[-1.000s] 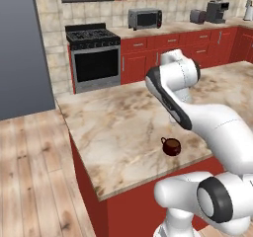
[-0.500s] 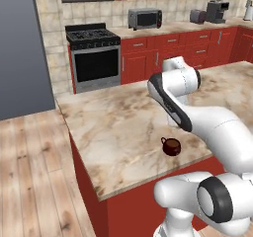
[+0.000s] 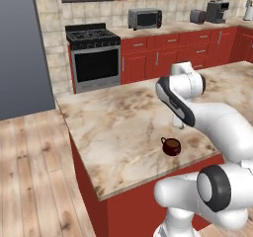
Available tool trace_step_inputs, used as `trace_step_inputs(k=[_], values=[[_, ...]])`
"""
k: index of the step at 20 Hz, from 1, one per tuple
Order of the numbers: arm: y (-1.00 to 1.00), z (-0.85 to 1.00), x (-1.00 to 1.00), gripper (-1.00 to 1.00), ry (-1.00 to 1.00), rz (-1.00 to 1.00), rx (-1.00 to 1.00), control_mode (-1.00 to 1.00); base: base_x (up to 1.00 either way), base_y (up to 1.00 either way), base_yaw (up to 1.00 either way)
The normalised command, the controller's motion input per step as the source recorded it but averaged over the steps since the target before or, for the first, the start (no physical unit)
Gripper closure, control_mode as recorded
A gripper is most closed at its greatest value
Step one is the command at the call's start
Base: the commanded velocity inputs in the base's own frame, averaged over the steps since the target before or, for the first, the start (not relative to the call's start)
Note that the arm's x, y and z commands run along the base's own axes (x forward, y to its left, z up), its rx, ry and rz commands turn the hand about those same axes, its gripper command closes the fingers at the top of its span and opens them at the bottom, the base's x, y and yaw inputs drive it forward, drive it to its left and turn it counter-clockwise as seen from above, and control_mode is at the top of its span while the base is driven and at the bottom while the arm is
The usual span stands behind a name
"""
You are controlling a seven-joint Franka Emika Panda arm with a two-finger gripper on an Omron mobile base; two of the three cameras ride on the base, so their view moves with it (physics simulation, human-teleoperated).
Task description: Pick up the marshmallow and place it in the cup of hot chocolate on the dining counter.
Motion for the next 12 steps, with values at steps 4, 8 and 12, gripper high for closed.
trace_step_inputs(k=[4, 8, 12], values=[[-0.15, -0.47, 0.47, 1.00, 0.00, 0.00, 0.02, -1.00, 0.00, 0.00, 0.00], [0.00, -0.44, 0.33, 1.00, 0.00, 0.00, 0.00, -1.00, 0.00, 0.00, 0.00], [0.00, -0.36, 0.32, 1.00, 0.00, 0.00, 0.00, -1.00, 0.00, 0.00, 0.00]])
